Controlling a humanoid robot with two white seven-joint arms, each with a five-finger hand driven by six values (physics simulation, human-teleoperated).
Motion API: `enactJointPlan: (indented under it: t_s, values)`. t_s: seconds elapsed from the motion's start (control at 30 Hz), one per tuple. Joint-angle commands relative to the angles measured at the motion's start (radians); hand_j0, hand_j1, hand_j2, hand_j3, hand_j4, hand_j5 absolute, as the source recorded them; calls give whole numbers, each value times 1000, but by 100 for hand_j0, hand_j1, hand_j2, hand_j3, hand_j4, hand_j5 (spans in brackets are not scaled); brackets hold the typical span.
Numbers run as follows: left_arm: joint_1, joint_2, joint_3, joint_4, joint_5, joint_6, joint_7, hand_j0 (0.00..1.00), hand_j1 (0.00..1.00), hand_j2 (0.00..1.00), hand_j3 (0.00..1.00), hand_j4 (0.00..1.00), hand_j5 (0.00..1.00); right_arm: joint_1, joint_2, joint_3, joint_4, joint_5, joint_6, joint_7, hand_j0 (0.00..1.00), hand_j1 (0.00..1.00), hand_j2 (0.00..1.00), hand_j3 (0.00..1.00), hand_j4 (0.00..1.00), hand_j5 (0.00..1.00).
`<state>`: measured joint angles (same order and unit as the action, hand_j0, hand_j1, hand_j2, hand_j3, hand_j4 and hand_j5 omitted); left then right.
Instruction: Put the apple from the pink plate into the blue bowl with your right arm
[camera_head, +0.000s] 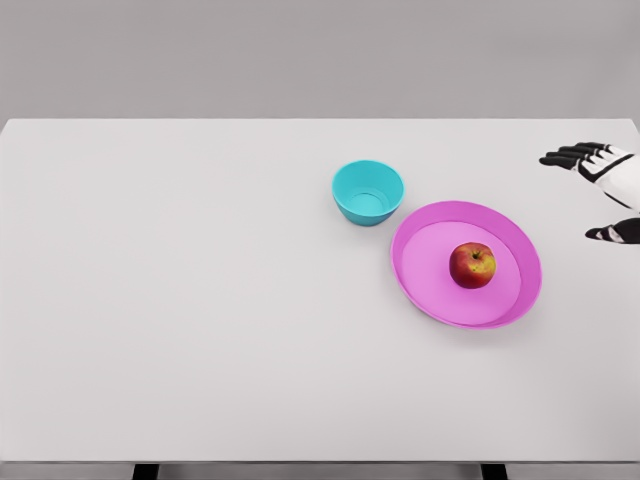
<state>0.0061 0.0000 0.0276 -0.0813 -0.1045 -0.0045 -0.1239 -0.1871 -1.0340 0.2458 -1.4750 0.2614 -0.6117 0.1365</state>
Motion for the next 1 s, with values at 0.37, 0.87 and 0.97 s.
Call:
enactJointPlan:
  t_s: [0.37,0.87,0.97]
  values:
    - [0,0,0,0,0,1,0,100,100,100,100,100,100,-98,11,3,-87,-4,1,373,100,100,100,100,100,100]
    - [0,0,0,0,0,0,0,100,100,100,100,100,100,-318,117,262,-77,-4,1,474,100,100,100,100,100,100]
    - [0,0,0,0,0,0,1,100,100,100,100,100,100,-318,117,273,-71,-2,1,474,100,100,100,100,100,100]
